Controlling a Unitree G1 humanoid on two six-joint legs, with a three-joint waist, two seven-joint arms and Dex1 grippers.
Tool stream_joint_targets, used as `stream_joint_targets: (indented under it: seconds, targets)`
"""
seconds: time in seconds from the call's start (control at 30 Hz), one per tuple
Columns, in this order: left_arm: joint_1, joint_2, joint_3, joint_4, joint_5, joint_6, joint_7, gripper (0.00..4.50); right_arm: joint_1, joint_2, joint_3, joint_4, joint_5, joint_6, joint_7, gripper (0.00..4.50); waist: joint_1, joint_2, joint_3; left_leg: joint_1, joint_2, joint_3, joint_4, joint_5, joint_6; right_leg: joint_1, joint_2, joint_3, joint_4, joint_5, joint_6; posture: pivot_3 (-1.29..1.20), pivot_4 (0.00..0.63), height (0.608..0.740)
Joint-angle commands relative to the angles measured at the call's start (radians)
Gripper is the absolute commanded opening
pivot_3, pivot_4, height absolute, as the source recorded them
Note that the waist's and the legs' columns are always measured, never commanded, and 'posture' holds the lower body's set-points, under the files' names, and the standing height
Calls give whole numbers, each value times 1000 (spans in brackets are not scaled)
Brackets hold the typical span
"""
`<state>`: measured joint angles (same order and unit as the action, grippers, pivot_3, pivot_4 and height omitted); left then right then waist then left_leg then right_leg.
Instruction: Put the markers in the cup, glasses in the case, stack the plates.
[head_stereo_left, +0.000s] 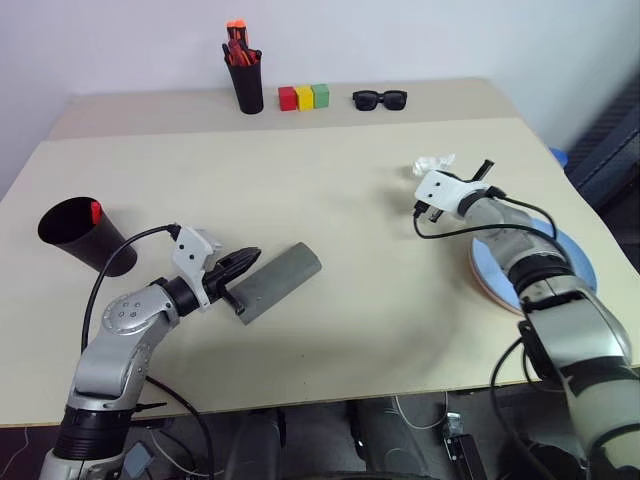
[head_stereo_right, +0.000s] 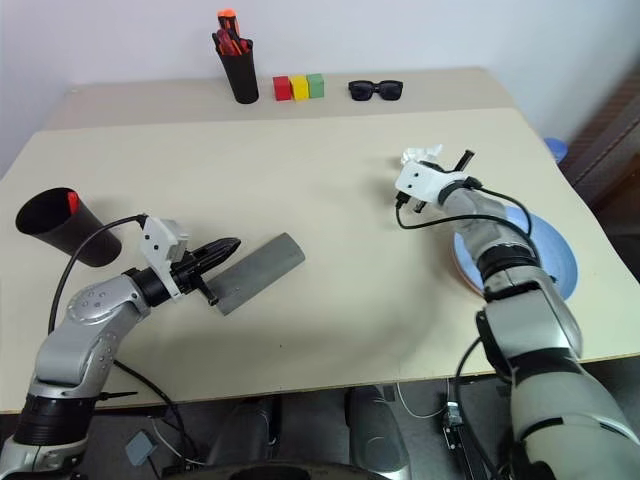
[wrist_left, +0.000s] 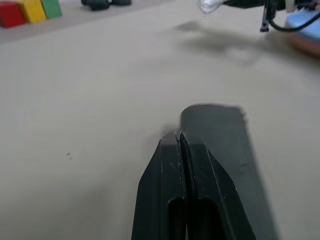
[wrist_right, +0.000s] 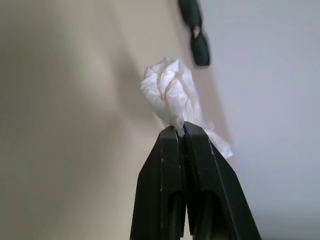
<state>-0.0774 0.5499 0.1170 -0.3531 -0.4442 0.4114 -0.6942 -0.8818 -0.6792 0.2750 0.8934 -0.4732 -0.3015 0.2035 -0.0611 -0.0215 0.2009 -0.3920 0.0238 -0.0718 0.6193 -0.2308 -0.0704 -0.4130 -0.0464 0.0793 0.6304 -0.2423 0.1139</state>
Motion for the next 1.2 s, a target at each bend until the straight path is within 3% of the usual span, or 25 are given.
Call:
stream_joint_targets:
  seconds: [0.03, 0.17, 0.27, 0.37, 0.5, 0.77, 0.93, 1.0, 1.2]
  targets:
    - [33, 44, 61, -87, -63, 42, -25, 0, 146, -107, -152, -352, 154, 135, 169, 31, 3, 0, 0, 0, 0, 0, 0, 0, 0, 0, 0, 0, 0, 0, 0, 0, 150, 740]
    - [69, 91, 92, -104, -103, 76, -58, 0, 426, -246, -343, -766, 322, 375, 391, 31, 13, 1, 0, 1, 0, 0, 0, 0, 0, 1, 0, 0, 0, 0, 0, 0, 150, 740]
    - [72, 104, 96, -77, -102, 76, -70, 0, 627, -352, -473, -954, 376, 527, 519, 31, 17, 1, 0, 2, 0, 1, 3, 0, 0, 2, 0, 0, 0, -3, -4, 0, 150, 740]
    - [43, 81, 76, -56, -93, 66, -53, 0, 767, -417, -516, -1023, 389, 598, 607, 867, 13, 1, -1, 2, 0, 2, 8, -1, 1, 4, 0, 1, -1, -3, -4, 0, 150, 740]
    - [72, 66, 79, -70, -76, 49, -37, 0, 724, -394, -499, -1039, 404, 615, 589, 2859, -7, 0, -1, 2, 1, 6, 12, -2, 2, 4, 0, 3, 0, -4, -3, 0, 150, 740]
    - [298, 51, 234, -153, -65, -4, 26, 0, 523, -180, -464, -1013, 653, 665, 656, 2859, -7, 0, -1, 2, 4, 6, 8, -4, 7, 2, 2, 3, 0, -2, -6, 0, 150, 740]
    - [408, 37, 363, -159, -61, -44, 54, 0, 463, -122, -464, -958, 756, 697, 710, 2859, 12, 0, 0, 0, 2, 7, 10, -5, 9, 2, 0, 3, -2, -3, -5, 0, 150, 740]
    - [460, 40, 427, -153, -62, -55, 48, 0, 444, -106, -447, -916, 767, 690, 726, 2859, 12, -1, 0, 0, 2, 8, 11, -5, 9, 2, 0, 3, -2, -3, -5, 0, 150, 740]
    - [479, 29, 447, -172, -56, -52, 79, 0, 455, -85, -405, -842, 742, 640, 727, 2859, 16, -1, 0, 0, 2, 8, 10, -6, 9, 2, 0, 3, -3, -3, -5, 0, 150, 740]
